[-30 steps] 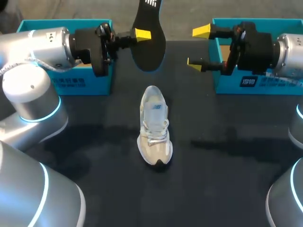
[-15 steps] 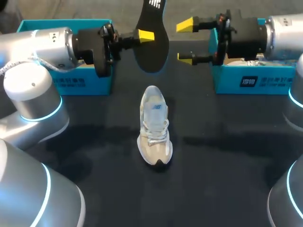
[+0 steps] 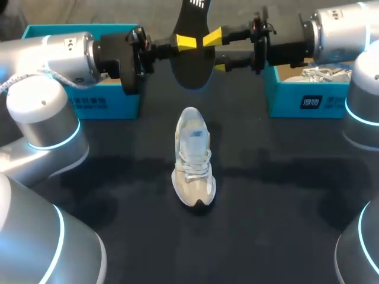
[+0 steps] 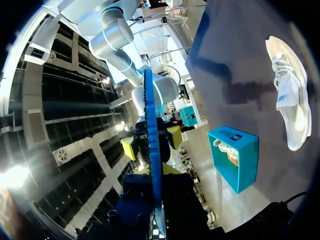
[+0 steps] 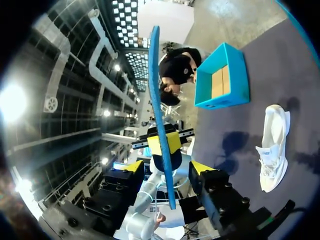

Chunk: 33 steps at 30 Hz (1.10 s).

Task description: Take the shoe out of the shoebox, open the shoe tongue, remove and reinsert the insole, then place the shoe into the shoebox

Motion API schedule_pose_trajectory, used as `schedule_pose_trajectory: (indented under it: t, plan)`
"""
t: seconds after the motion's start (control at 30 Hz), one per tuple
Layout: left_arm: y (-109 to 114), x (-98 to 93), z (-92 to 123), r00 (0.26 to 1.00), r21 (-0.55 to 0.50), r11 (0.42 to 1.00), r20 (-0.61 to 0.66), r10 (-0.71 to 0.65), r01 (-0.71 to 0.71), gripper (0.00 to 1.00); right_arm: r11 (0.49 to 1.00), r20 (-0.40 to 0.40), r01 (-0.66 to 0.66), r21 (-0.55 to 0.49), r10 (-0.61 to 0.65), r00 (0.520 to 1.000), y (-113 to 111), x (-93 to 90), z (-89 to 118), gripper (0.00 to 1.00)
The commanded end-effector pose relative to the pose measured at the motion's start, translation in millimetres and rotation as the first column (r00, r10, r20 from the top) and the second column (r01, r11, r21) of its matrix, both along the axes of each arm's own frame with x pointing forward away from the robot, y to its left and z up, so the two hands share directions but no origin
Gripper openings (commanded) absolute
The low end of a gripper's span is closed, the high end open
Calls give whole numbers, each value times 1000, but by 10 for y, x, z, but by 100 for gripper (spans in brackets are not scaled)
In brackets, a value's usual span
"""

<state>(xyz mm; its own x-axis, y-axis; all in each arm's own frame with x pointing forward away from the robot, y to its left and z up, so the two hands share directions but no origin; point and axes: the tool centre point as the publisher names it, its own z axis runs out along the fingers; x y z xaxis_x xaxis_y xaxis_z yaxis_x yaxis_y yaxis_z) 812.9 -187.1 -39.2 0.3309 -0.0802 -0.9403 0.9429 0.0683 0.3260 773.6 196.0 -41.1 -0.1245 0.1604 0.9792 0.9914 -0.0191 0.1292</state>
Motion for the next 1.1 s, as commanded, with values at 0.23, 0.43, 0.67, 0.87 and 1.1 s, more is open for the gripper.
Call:
schedule_pose_trajectory:
  t: [0.23,0.43,0.67,0.87,1.1]
  plan:
    - [-34,37,27,1000,-11,1000,10,3,-3,0,1000,-14,-21,-3,21,1000,151,30,-43,45]
    - [-32,57,23,1000,-20,1000,8,11,-11,0,1000,-19,-26,1,26,999,189,16,-65,40]
    - [-28,75,21,1000,-30,999,5,16,-16,0,1000,-27,-28,7,28,999,219,3,-83,30]
    - [-44,73,29,1000,-37,999,4,7,-7,0,999,-32,-31,12,32,999,237,-4,-97,2]
    - [24,72,20,1000,-17,1000,-2,-1,1,72,999,-25,-30,12,30,999,229,-18,-103,0]
